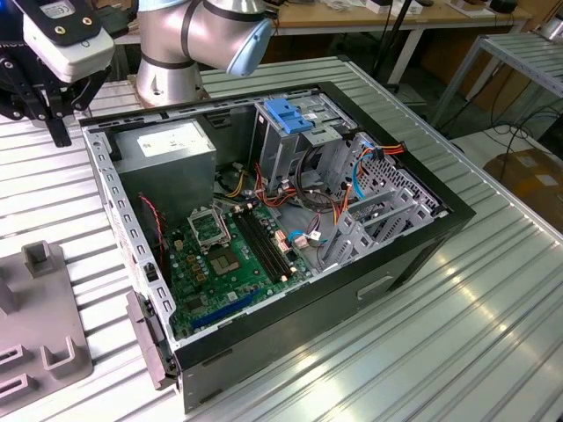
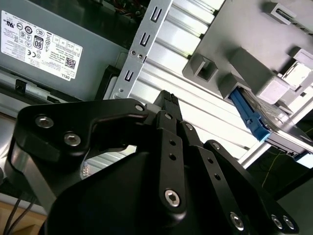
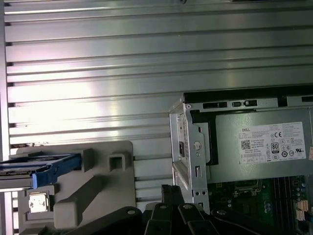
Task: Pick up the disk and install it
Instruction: 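Reach for the disk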
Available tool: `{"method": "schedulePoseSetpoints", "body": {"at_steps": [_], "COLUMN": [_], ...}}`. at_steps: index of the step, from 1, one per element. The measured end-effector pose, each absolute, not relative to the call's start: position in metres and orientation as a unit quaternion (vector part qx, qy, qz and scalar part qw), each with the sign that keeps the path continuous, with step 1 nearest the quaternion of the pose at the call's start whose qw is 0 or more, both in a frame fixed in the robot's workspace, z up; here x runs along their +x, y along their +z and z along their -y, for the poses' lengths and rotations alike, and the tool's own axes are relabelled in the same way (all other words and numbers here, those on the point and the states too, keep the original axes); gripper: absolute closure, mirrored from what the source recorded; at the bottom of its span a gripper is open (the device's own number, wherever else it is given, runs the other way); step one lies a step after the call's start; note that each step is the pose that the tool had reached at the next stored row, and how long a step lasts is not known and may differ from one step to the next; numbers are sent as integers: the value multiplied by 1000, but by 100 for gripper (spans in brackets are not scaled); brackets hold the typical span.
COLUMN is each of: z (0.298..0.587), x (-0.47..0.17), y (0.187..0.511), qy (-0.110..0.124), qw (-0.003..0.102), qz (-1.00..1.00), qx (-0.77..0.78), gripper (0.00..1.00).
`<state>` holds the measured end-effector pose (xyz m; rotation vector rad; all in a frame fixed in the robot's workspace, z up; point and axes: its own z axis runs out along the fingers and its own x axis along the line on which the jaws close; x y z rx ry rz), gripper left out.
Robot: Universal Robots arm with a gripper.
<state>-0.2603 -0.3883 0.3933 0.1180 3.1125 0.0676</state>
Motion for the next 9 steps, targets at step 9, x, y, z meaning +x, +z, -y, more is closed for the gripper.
{"method": "schedulePoseSetpoints", "body": {"at_steps": [9], "z": [388], "x": [-271], "y": [393], "qy": [22], "qw": [13], "qz": [-999], "qx": [38], "gripper": [90]}}
